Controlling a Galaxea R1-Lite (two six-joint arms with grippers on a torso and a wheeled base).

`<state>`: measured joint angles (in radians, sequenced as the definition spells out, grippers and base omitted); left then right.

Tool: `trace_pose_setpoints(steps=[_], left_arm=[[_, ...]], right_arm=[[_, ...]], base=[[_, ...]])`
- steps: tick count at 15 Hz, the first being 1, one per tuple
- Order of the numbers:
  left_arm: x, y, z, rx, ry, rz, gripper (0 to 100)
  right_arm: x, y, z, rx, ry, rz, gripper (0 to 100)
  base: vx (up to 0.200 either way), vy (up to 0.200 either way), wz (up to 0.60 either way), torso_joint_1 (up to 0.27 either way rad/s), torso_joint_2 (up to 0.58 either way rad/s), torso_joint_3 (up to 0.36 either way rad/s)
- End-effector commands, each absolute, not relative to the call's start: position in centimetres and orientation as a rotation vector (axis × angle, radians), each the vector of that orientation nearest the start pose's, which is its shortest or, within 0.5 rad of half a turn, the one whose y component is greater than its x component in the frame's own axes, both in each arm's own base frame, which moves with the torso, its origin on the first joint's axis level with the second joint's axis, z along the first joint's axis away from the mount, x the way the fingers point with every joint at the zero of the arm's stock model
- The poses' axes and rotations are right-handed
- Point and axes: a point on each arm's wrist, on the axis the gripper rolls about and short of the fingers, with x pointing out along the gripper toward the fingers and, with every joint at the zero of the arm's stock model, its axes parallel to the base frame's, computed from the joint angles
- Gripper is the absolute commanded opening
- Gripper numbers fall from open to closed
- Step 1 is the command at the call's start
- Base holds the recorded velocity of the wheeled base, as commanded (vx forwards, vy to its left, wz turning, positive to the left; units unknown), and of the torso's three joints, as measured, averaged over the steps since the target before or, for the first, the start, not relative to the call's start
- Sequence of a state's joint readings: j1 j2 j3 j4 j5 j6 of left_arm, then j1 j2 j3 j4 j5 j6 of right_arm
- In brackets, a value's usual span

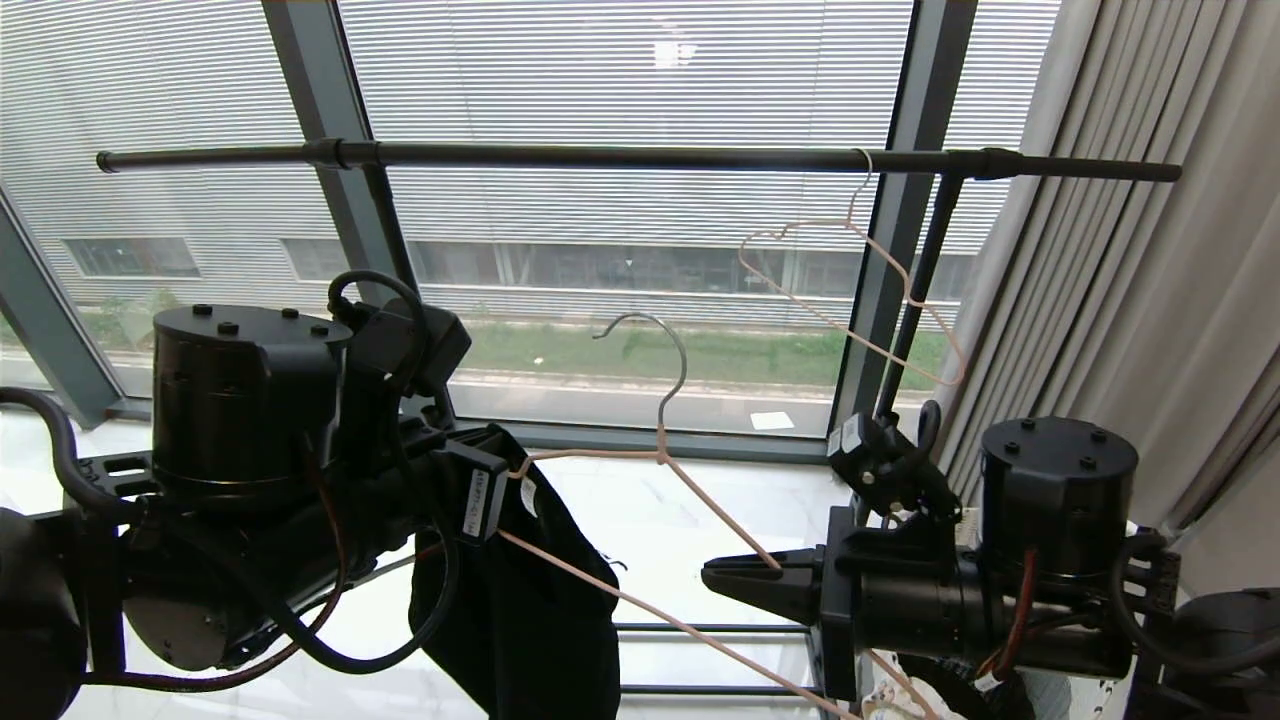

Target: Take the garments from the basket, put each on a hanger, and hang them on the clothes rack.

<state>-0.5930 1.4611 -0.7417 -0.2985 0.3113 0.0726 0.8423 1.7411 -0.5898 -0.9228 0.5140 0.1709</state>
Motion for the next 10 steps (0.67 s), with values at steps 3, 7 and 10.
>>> trace_pose_setpoints(steps=[3, 7, 10], left_arm=[[20.3, -13.6, 20.7, 0.186, 0.348, -0.303, 0], [20.5, -13.8, 21.8, 0.092, 0.321, -0.290, 0], [21.3, -12.7, 22.6, 0.085, 0.290, -0.169, 0]], right_arm=[[19.5, 24.4, 13.2, 0.107, 0.391, 1.337, 0], [20.3, 26.1, 13.0, 0.120, 0.388, 1.335, 0], [20.6, 25.8, 13.2, 0.140, 0.382, 1.253, 0]], base=[[0.000, 0.000, 0.00, 0.000, 0.00, 0.000], [0.000, 0.000, 0.00, 0.000, 0.00, 0.000], [0.000, 0.000, 0.00, 0.000, 0.00, 0.000]])
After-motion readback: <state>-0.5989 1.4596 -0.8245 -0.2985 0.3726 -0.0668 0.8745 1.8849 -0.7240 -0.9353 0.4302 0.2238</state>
